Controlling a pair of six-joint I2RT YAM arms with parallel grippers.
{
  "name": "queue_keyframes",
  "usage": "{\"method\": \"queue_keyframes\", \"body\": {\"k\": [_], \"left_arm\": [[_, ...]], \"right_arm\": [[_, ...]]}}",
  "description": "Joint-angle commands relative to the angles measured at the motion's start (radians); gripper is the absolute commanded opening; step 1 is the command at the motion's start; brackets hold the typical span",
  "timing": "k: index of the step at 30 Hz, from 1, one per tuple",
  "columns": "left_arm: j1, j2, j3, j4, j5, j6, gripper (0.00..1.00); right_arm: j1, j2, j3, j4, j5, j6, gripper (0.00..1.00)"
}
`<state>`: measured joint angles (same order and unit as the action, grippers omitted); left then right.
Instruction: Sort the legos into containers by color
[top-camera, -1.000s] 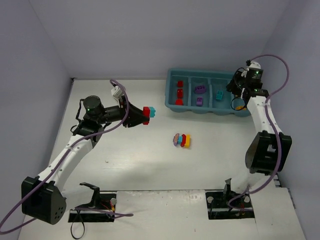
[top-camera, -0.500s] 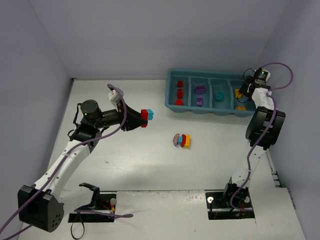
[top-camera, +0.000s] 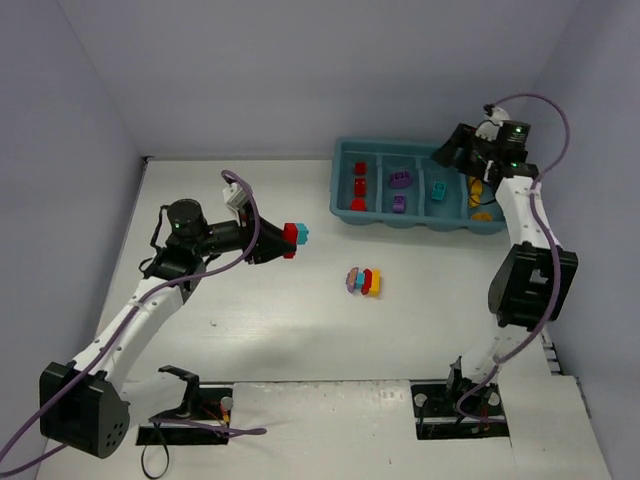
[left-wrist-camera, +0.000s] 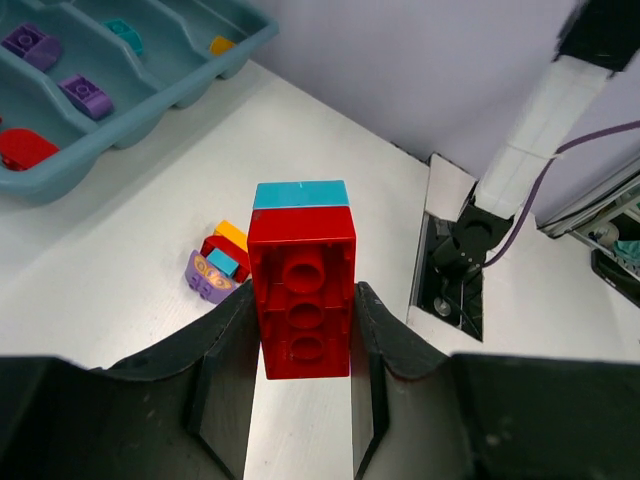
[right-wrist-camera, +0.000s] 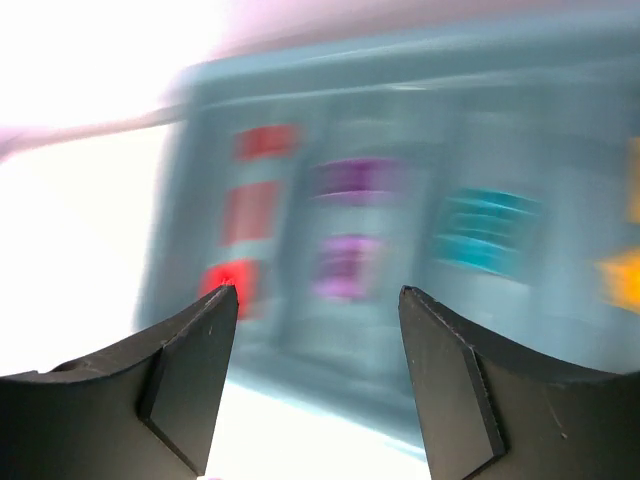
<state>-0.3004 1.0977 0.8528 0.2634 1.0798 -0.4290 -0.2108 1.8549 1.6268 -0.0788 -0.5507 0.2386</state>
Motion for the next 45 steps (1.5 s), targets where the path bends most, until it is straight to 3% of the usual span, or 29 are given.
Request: {"method": "queue_keyframes", "body": {"k": [1,5,11,22,33,39,43,45], "left_arm": [[0.004,0.017,0.075,-0.001,0.052,0.067,0.00],[0.004,0.031,0.097,-0.019,0.065,0.079,0.00],[0.003,0.047,0.129,-0.027,0.094,0.073,0.00],[0.003,0.051,0.143,0.002,0.115,0.018,0.00],[-0.005,0.064,0.147,0.027,0.123,-0.011,0.00],[-0.008,0.065,0.147,0.028,0.123,-0.010,0.00],[-0.011,0.068,0.150,0.027,0.126,-0.013,0.00],[-0.014,0.071,0.147,0.027,0.127,-0.013,0.00]], "right_arm": [[0.163,-0.186,-0.080,0.108,-0.326,-0.031,0.62],[0.342,-0.314,-0.186,0.140,-0.501,-0.070,0.62],[0.542,-0.399,-0.277,0.155,-0.635,-0.131,0.63],[0.654,-0.384,-0.255,0.152,-0.773,-0.191,0.60],[0.729,-0.318,-0.199,0.151,-0.761,-0.219,0.53],[0.758,-0.278,-0.168,0.152,-0.752,-0.226,0.44],[0.765,-0.270,-0.157,0.152,-0.759,-0.231,0.31],[0.768,-0.266,-0.150,0.152,-0.765,-0.231,0.31]]}}
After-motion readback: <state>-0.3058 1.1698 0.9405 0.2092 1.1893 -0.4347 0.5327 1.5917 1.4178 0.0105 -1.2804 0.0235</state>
